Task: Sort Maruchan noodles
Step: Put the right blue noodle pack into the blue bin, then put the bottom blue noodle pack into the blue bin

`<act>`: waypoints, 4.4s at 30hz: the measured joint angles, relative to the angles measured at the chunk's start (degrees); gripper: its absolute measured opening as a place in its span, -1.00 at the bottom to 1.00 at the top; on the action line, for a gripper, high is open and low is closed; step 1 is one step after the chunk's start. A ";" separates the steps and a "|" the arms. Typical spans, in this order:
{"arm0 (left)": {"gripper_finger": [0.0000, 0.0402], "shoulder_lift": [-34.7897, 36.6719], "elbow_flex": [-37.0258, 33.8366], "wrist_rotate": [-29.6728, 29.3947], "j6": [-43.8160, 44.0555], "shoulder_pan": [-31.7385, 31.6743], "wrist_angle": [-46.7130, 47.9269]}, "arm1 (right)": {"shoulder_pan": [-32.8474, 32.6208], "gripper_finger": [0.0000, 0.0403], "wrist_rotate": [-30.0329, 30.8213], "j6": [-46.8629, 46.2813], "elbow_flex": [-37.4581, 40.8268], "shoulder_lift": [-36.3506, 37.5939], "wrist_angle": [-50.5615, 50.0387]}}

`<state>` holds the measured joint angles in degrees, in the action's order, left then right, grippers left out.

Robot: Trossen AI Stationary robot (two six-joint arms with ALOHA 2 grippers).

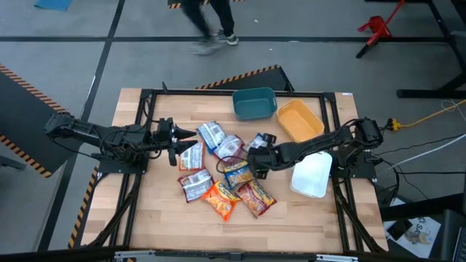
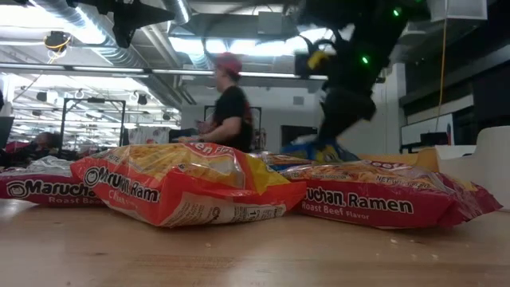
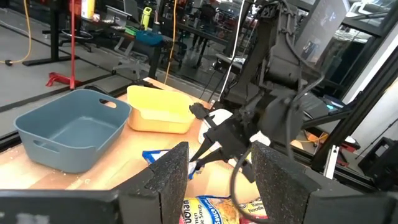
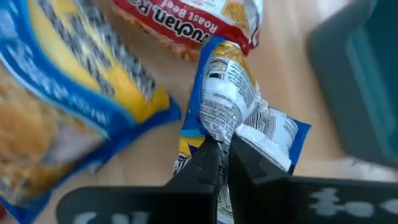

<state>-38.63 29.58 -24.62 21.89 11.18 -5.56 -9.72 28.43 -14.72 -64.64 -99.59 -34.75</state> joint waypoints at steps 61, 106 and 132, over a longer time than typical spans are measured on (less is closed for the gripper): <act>-0.16 0.00 0.02 -0.46 -1.39 0.00 1.05 | 30.77 -0.05 -8.52 10.18 -17.12 -8.85 2.16; -0.16 0.00 0.02 -1.42 -2.05 0.00 1.09 | -2.29 0.53 -22.98 3.16 8.60 2.89 13.64; -0.16 0.00 0.00 -2.00 -1.99 -0.02 1.27 | -2.23 -0.41 -16.50 4.19 9.14 -4.28 20.11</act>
<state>-38.63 29.58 -26.63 19.90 11.16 -4.29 -11.94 11.94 -10.53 -55.51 -103.88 -14.63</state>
